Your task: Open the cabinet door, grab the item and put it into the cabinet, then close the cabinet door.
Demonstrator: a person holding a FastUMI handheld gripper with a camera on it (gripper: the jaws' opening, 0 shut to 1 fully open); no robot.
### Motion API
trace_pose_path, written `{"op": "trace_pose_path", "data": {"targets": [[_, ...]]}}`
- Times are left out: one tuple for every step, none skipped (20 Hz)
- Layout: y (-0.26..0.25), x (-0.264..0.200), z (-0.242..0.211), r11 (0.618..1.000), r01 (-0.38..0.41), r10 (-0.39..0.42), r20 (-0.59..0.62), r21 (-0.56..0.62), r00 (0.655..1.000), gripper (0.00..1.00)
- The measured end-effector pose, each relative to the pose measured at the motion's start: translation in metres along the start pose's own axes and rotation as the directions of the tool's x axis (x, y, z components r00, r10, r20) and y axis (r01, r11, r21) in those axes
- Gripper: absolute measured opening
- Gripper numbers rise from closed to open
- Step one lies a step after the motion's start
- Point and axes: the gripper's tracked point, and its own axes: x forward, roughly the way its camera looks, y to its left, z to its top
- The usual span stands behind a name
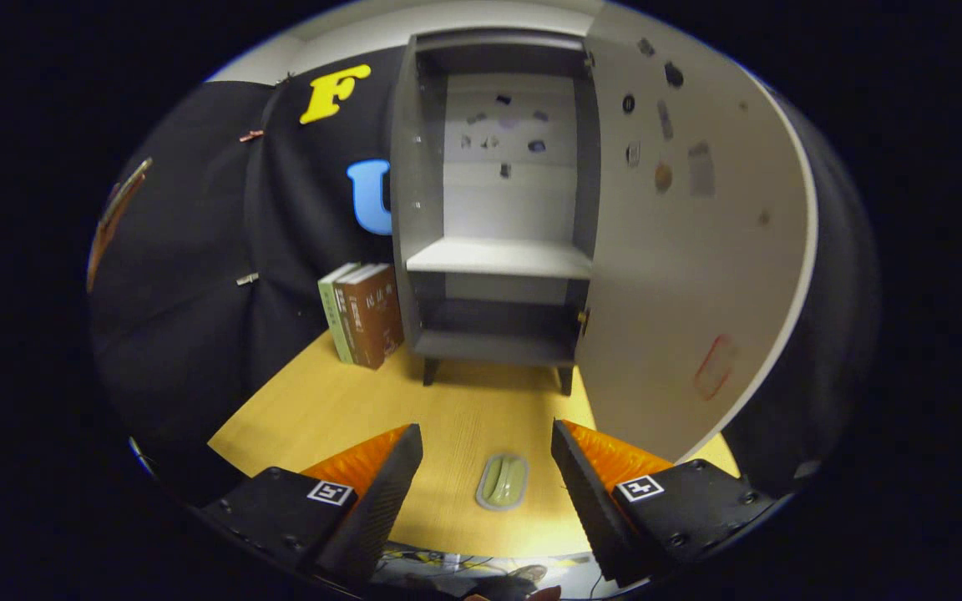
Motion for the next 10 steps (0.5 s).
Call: {"op": "trace_pose_path", "data": {"targets": [[-0.004, 0.017, -0.019, 1.000, 0.014, -0.014, -0.044, 0.012, 0.999, 0.98], [-0.009, 0.037, -0.038, 0.999, 0.025, -0.023, -0.078, 0.026, 0.997, 0.98], [-0.013, 0.053, -0.056, 0.998, 0.040, -0.035, -0.116, 0.041, 0.993, 0.98], [-0.017, 0.070, -0.073, 0.998, 0.050, -0.043, -0.145, 0.048, 0.988, 0.98], [-0.019, 0.087, -0.088, 0.997, 0.066, -0.057, -0.174, 0.048, 0.983, 0.98], [-0.022, 0.103, -0.102, 0.996, 0.082, -0.071, -0.199, 0.048, 0.977, 0.98], [-0.029, 0.117, -0.116, 0.994, 0.099, -0.086, -0.225, 0.049, 0.971, 0.98], [-0.035, 0.129, -0.131, 0.993, 0.108, -0.090, -0.250, 0.057, 0.964, 0.98], [-0.043, 0.140, -0.143, 0.990, 0.128, -0.107, -0.273, 0.061, 0.956, 0.98], [-0.052, 0.150, -0.157, 0.987, 0.152, -0.128, -0.292, 0.060, 0.948, 0.96]]}}
